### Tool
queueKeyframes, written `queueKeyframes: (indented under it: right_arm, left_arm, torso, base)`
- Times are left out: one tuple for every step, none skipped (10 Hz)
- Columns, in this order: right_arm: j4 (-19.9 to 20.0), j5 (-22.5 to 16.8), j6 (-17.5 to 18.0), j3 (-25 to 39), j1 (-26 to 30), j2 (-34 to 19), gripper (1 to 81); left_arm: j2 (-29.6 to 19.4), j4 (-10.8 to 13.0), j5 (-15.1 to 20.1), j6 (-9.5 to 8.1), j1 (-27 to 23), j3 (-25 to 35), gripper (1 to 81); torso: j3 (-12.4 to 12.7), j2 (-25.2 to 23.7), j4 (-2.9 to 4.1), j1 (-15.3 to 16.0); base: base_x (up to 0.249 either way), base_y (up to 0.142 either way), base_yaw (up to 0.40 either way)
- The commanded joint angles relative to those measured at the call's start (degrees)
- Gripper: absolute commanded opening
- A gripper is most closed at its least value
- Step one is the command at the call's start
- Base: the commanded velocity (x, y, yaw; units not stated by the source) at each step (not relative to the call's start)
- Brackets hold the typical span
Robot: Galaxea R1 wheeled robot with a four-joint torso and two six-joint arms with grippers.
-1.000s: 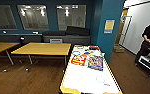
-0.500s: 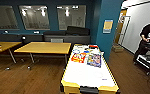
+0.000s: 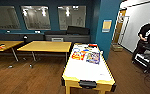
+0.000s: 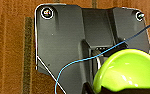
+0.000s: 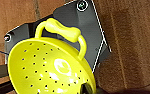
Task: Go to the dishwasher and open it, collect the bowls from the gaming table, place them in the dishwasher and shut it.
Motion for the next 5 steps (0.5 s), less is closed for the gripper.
queueKeyframes:
  right_arm:
    - [-0.6,-3.2,-0.3,0.0,2.0,-1.0,1.0]
    - [-0.6,-3.3,-0.3,0.2,2.1,-1.0,1.0]
    - [-0.6,-3.3,-0.3,0.3,2.1,-1.0,1.0]
    - [-0.6,-3.3,-0.3,0.3,2.1,-1.0,1.0]
    - [-0.6,-3.2,-0.3,0.1,2.1,-1.0,1.0]
  left_arm:
    - [-0.3,0.6,3.0,0.44,-2.0,0.2,1.0]
    - [-0.4,0.5,2.9,0.44,-2.0,0.1,1.0]
    - [-0.4,0.5,2.9,0.44,-2.0,0.1,1.0]
    - [-0.4,0.5,2.9,0.44,-2.0,0.2,1.0]
    - [-0.3,0.5,2.9,0.44,-2.0,0.1,1.0]
  torso:
    - [0.0,0.0,0.0,0.1]
    - [0.0,0.0,0.0,0.1]
    - [0.0,0.0,0.0,0.1]
    - [0.0,0.0,0.0,0.1]
    - [0.0,0.0,0.0,0.1]
  base:
    - [-0.185,0.0,0.0]
    - [-0.196,0.0,0.0]
    - [-0.2,0.0,0.0]
    - [-0.201,0.0,0.0]
    - [-0.202,0.0,0.0]
